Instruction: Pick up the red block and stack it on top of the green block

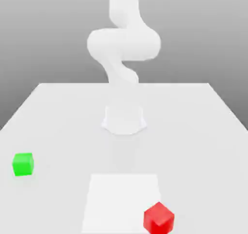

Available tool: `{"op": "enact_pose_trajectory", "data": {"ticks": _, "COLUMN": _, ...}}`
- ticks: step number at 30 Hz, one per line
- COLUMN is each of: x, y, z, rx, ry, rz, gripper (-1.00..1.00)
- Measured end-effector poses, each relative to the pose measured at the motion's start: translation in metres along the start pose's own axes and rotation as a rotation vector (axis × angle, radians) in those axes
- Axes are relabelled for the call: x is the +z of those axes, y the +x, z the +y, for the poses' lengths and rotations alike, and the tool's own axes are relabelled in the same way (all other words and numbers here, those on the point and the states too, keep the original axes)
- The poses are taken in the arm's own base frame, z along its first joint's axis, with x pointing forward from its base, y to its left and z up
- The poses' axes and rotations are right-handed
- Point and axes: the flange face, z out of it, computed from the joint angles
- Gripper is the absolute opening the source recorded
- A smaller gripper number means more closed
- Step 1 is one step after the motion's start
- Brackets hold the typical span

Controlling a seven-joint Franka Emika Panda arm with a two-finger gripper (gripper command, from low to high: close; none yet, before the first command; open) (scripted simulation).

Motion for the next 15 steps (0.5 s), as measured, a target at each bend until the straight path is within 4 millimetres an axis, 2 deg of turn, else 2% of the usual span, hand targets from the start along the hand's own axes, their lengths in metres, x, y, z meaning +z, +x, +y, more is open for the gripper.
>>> {"op": "enact_pose_trajectory", "data": {"ticks": 3, "x": 0.061, "y": -0.006, "z": -0.002, "rx": -0.065, "ry": -0.036, "rz": -0.087, "gripper": 0.0}}
{"op": "enact_pose_trajectory", "data": {"ticks": 7, "x": 0.137, "y": -0.024, "z": 0.001, "rx": -0.151, "ry": -0.083, "rz": -0.194, "gripper": 0.0}}
{"op": "enact_pose_trajectory", "data": {"ticks": 11, "x": 0.209, "y": -0.052, "z": 0.01, "rx": -0.238, "ry": -0.132, "rz": -0.297, "gripper": 0.0}}
{"op": "enact_pose_trajectory", "data": {"ticks": 15, "x": 0.275, "y": -0.089, "z": 0.025, "rx": -0.327, "ry": -0.182, "rz": -0.397, "gripper": 0.0}}
